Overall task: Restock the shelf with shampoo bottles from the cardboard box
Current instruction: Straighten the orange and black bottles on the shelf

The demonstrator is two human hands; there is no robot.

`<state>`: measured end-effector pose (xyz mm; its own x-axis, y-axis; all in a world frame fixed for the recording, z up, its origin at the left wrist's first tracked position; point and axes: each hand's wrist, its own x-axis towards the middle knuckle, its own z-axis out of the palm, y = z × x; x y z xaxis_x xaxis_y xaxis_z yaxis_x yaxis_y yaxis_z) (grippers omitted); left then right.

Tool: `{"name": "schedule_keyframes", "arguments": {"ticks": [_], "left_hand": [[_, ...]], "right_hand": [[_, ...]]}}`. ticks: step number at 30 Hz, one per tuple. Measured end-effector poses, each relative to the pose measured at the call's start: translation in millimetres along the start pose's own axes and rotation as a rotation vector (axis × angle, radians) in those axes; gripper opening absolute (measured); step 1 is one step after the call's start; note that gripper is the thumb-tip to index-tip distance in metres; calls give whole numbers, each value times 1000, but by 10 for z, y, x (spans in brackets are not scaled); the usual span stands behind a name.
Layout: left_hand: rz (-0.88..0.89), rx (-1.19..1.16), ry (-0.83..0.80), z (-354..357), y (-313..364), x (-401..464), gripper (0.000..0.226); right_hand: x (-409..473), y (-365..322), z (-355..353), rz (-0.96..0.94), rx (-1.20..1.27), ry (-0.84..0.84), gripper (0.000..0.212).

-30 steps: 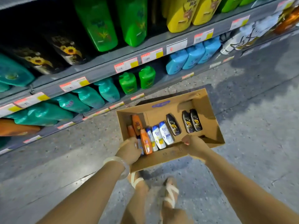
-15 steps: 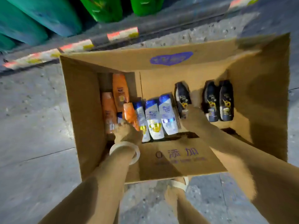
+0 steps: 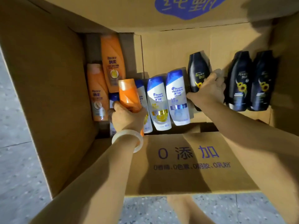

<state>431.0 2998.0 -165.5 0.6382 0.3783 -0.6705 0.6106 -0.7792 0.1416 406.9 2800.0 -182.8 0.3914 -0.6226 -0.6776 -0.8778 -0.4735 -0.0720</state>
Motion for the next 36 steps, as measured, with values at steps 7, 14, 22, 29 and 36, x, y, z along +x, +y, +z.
{"name": "schedule_keyframes", "arguments": {"ticks": [7, 14, 22, 29, 36], "left_hand": [[134, -141, -95, -662, 360, -662, 71], [376, -459, -118, -2257, 1167, -1928, 60], [776, -663, -49, -4385, 2025, -3661, 73], [1079, -877, 187, -6080, 2245, -4829, 71], [1189, -926, 353, -7211, 2009, -5074, 77]], "right_hand": [[-688, 7, -684, -53, 291, -57, 78], [-2246, -456, -2360, -265, 577, -14, 74], [-3908, -1152, -4881, -542, 830, 260, 62], [-5312, -1679, -6264, -867, 853, 478, 64], [-6279, -2181, -6646, -1022, 875, 534, 61]]}}
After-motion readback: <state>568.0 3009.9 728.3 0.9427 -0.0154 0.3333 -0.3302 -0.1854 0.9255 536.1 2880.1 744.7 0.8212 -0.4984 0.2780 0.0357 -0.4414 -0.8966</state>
